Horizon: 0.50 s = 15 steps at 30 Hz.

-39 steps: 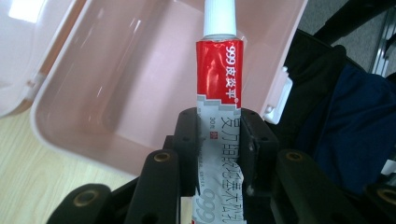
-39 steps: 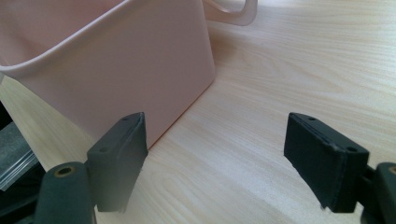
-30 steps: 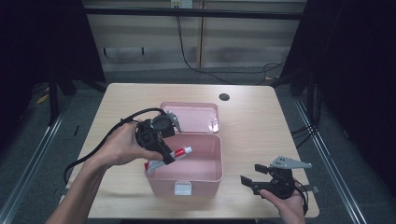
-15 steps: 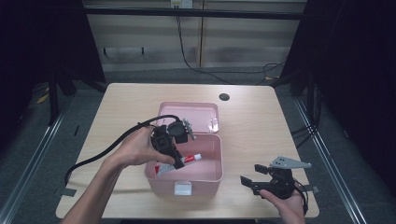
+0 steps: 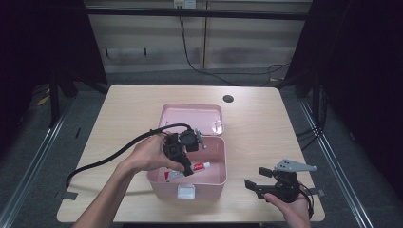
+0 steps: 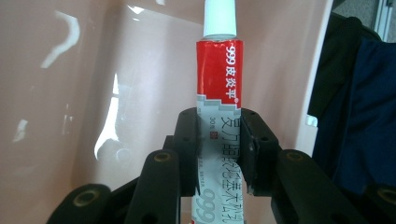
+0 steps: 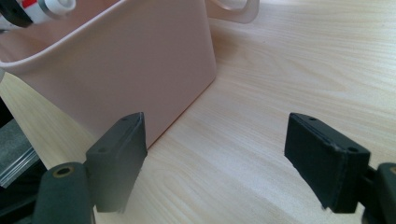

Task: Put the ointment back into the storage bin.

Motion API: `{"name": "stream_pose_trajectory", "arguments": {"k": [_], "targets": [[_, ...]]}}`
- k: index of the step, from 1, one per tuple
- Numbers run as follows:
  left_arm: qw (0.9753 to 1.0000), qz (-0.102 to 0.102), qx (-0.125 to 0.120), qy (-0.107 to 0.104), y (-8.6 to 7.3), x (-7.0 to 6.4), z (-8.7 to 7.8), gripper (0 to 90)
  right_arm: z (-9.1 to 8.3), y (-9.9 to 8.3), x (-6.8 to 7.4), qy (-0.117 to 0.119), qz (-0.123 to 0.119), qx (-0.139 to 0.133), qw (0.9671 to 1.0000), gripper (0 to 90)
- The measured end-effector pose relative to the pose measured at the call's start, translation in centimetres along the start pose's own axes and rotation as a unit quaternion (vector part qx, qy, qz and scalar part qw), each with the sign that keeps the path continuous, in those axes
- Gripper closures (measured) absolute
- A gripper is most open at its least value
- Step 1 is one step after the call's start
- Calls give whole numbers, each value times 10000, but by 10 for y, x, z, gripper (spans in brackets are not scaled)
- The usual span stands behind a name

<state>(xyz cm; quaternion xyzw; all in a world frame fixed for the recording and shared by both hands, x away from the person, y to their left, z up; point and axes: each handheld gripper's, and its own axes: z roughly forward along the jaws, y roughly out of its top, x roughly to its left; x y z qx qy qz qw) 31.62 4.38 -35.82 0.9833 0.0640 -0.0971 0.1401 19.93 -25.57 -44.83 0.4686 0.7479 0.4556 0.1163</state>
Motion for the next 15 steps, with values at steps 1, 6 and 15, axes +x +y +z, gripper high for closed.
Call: {"name": "stream_pose_trajectory", "arguments": {"k": [1, 6, 15], "targets": [[10000, 8, 35, -11, 1, 1, 1, 706, 0, 0, 0, 1, 3, 3, 10000, 207], [9999, 31, 111, -78, 2, 1, 8, 707, 0, 0, 0, 9, -1, 10, 10000, 207], [9997, -84, 201, -136, 5, 2, 21, 707, 0, 0, 0, 1, -9, 15, 10000, 204]]}}
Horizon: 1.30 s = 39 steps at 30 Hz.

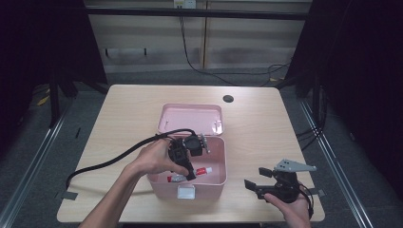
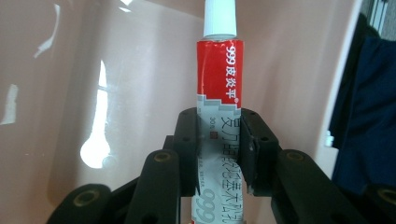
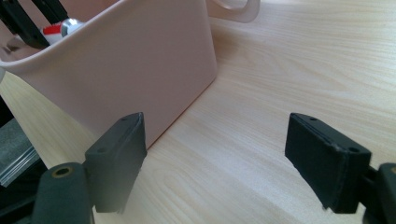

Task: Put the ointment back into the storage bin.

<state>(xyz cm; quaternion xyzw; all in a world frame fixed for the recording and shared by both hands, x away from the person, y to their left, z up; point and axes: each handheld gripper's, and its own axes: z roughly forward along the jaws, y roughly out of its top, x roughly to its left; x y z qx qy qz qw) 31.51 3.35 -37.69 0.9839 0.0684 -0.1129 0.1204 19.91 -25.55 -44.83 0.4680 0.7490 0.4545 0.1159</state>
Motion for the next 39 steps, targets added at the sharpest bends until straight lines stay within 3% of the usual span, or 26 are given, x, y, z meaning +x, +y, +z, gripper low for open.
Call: {"name": "stream_pose_trajectory", "arguments": {"k": [12, 13, 17, 22, 28, 32, 34, 39], "targets": [[9998, 28, 169, -139, 2, 7, 13, 706, 0, 0, 0, -1, -2, 5, 10000, 203], [9997, -45, 195, -140, 2, 7, 15, 706, 0, 0, 0, -1, 3, 8, 10000, 203], [9996, 13, 198, -190, 2, 9, 17, 706, 0, 0, 0, -2, 11, 22, 10000, 203], [9989, 157, 374, -223, 2, 9, 24, 707, 0, 0, 0, -20, 7, 50, 10000, 202], [9987, 179, 405, -261, 2, 10, 28, 706, 0, 0, 0, -21, 17, 53, 10000, 202], [9987, 108, 324, -384, -3, 15, 31, 705, 0, 0, 0, -26, 24, 60, 10000, 202], [9983, 90, 469, -322, -5, 14, 35, 706, 0, 0, -1, -25, 20, 58, 10000, 202], [9980, 99, 486, -386, -3, 15, 38, 704, 1, 0, 0, -34, 30, 73, 10000, 202]]}}
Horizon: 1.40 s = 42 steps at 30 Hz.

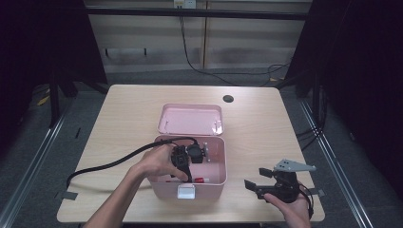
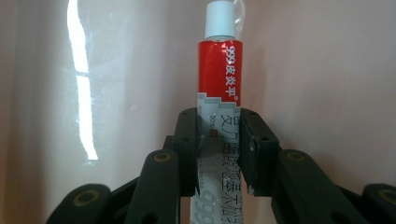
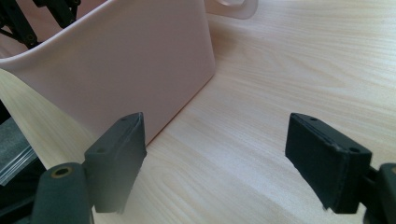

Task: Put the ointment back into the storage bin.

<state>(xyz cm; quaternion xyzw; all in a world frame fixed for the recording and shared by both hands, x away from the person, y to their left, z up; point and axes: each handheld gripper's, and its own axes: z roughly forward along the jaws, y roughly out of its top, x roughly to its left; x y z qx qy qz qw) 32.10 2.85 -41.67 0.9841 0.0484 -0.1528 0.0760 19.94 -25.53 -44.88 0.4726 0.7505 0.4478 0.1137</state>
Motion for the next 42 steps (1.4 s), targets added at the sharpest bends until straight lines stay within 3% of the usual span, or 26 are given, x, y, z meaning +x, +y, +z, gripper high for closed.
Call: {"name": "stream_pose_trajectory", "arguments": {"k": [7, 12, 19, 23, 35, 42], "targets": [[9999, 20, 54, -108, 2, 3, 7, 702, 0, 0, 0, 3, -6, -16, 10000, 200], [9997, -109, -58, -224, 4, 6, 12, 702, 0, 0, 0, 2, -6, -18, 10000, 200], [9994, -95, 2, -322, 6, 8, 19, 699, 0, 0, -1, 4, -7, -18, 10000, 201], [9988, -111, -90, -465, 6, 8, 21, 709, 0, 0, -1, 1, -7, -17, 10000, 200], [9991, -151, -55, -383, 6, 10, 18, 664, 0, 0, -1, -4, -2, -15, 10000, 200], [9989, -267, -229, -310, 4, 10, 9, 609, 0, 0, -1, -2, -7, -15, 10000, 200]]}}
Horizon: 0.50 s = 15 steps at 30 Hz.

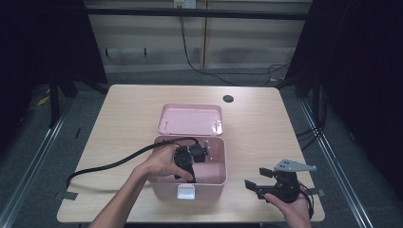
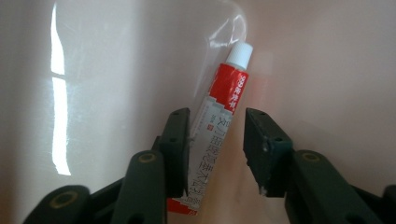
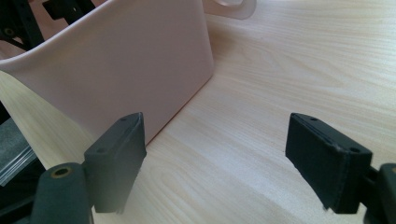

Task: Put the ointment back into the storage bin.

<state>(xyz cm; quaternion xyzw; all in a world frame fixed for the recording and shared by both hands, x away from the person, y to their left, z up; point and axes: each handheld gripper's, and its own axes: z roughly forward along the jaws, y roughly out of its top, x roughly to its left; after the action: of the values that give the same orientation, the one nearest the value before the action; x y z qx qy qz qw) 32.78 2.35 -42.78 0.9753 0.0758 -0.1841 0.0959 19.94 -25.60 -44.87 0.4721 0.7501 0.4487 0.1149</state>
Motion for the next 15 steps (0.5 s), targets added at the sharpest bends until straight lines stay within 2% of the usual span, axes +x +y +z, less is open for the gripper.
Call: {"name": "stream_pose_trajectory", "arguments": {"k": [4, 7, 9, 15], "targets": [[9999, -21, -93, 47, -2, -5, -7, 581, 0, 0, 0, -5, -2, 2, 10000, 200], [9992, -150, -162, 333, -3, -7, -13, 538, 0, 0, 0, -5, -4, 4, 10000, 200], [9987, -109, -367, 327, -5, -8, -19, 518, 0, 0, 0, -9, 1, -3, 10000, 199], [9976, -167, -528, 421, -9, -12, -29, 478, 0, 0, 0, -11, -1, -1, 10000, 198]]}}
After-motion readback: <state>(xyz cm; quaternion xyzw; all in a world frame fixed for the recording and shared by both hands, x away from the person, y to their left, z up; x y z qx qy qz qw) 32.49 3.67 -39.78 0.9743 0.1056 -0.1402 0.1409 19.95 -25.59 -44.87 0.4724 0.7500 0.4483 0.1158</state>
